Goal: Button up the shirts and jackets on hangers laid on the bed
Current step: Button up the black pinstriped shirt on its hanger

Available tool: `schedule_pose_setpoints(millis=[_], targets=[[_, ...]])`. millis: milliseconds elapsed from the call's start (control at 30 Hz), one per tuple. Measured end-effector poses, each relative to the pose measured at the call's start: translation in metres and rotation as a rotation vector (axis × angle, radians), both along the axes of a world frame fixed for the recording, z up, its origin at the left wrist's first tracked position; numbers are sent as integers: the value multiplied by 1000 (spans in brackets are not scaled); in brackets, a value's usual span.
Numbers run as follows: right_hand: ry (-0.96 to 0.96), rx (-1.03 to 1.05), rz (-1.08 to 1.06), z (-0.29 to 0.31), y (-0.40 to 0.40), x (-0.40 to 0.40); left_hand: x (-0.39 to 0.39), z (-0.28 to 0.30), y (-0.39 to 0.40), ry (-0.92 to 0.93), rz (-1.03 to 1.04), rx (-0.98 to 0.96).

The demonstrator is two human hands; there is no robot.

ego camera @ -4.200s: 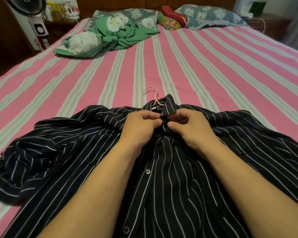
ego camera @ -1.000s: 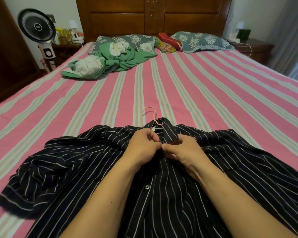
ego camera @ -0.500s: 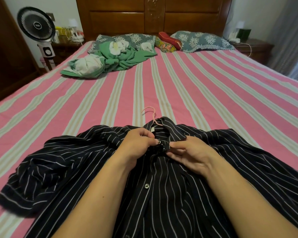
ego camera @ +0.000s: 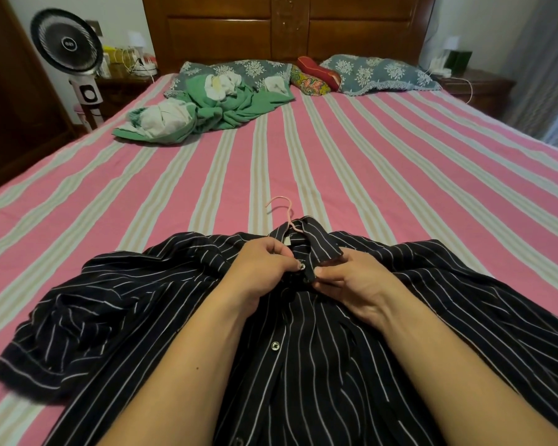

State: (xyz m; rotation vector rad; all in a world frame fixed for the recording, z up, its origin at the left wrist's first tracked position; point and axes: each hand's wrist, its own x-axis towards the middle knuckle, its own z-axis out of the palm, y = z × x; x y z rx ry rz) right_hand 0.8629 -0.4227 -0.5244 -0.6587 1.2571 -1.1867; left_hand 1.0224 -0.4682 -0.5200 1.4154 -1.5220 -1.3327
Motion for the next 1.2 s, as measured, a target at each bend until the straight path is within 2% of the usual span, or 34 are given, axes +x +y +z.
schedule_pose_setpoints(millis=[167,333,433,500,700,900,1100,1200], targets=[[163,-80,-62,-2,2,8,0,-2,-1,-34,36,-10],[537,-181,-81,-11,2,17,-1,-2,-2,5,66,20],[618,-217,-65,-13,3,20,0,-2,-3,10,55,30],[582,-213,-82,-14,3,20,1,-3,-3,8,46,42],[309,-101,-114,-12,2,19,1,-7,-4,-28,15,33],[16,-9,-41,-14,1,16,2,-8,-2,-118,-87,-12],[57,14,10,-17,-3,18,2,-2,3,-328,-151,-161],[94,67,-18,-20,-7,16,2,-2,5,-369,-165,-180]])
